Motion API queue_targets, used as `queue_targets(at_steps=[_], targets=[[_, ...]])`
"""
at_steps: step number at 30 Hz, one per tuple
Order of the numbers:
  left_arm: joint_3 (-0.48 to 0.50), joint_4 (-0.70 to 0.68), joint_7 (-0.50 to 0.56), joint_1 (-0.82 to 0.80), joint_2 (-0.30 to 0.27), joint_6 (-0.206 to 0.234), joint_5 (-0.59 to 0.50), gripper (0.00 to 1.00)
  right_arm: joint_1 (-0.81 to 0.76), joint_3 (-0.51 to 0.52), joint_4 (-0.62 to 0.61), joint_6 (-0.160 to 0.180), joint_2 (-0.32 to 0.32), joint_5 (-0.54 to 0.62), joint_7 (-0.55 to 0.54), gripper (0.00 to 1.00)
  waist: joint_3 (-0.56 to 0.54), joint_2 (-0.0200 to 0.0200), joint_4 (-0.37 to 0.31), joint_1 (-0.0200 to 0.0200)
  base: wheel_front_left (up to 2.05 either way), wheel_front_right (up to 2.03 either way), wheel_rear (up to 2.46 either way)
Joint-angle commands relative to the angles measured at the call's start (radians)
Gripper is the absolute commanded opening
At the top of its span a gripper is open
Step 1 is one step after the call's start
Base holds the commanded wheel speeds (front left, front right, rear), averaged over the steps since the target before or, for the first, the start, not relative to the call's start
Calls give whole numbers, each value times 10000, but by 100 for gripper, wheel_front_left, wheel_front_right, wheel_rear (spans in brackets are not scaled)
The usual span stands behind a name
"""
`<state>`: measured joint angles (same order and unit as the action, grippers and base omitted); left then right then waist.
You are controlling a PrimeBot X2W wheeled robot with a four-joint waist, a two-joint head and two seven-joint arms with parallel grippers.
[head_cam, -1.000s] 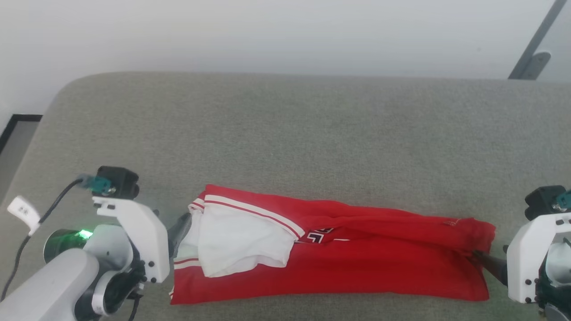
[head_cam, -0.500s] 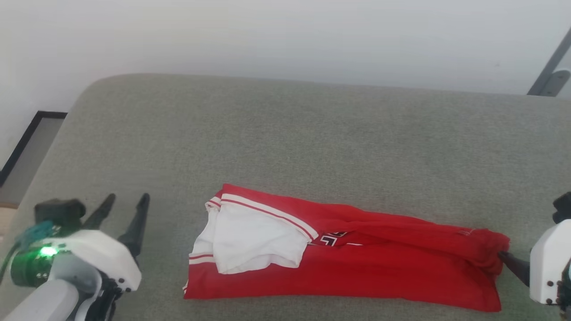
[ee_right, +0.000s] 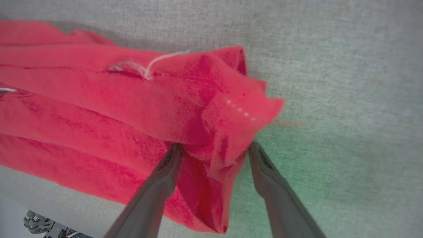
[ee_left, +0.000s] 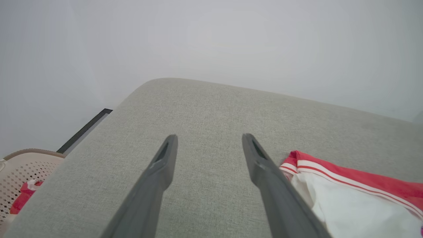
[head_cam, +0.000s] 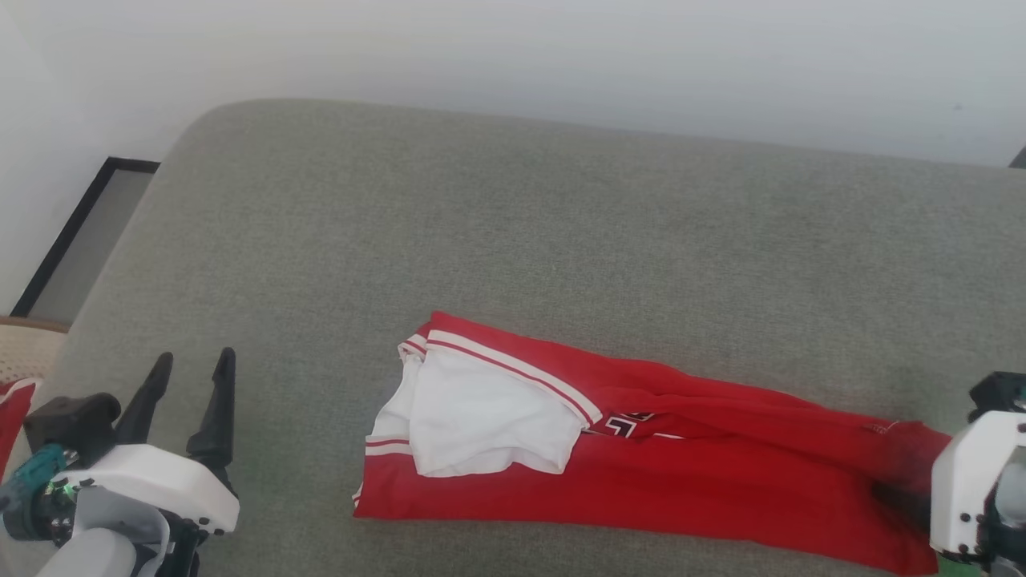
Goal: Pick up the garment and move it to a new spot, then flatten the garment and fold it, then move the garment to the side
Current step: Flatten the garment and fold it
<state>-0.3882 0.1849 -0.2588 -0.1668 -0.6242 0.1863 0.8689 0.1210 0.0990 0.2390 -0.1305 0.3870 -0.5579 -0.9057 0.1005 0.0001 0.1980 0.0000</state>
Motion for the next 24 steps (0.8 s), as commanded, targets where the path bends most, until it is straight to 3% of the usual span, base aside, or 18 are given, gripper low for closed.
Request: queue_targets(at_steps=[1,6,7,8,15,24], targets=[[233,4,-79,178,124,-123,-280,100,164,-116,185,-4,-42,-137,88,100,44,-1,64,0,0,0,0],[1146,191,-64,513,763,-665,-1087,100,512,-705,994,-5,-222,-544,263,100,104,-1,174,0,0,0,0],[1285,249,-64,567,876,-784,-1210,100,565,-860,1129,-8,-213,-598,270,69,107,-1,190,0,0,0,0],[1437,308,-63,603,1005,-850,-1275,100,599,-1060,1212,-21,-190,-708,268,0,109,-1,205,0,0,0,0],[2391,614,-65,797,1683,-1485,-2016,100,922,-1345,1593,-4,161,-1365,748,0,114,-1,218,0,0,0,0],[3198,872,-66,886,2256,-2025,-2804,100,1118,-839,1896,5,922,-1550,1329,0,96,-1,15,0,0,0,0]])
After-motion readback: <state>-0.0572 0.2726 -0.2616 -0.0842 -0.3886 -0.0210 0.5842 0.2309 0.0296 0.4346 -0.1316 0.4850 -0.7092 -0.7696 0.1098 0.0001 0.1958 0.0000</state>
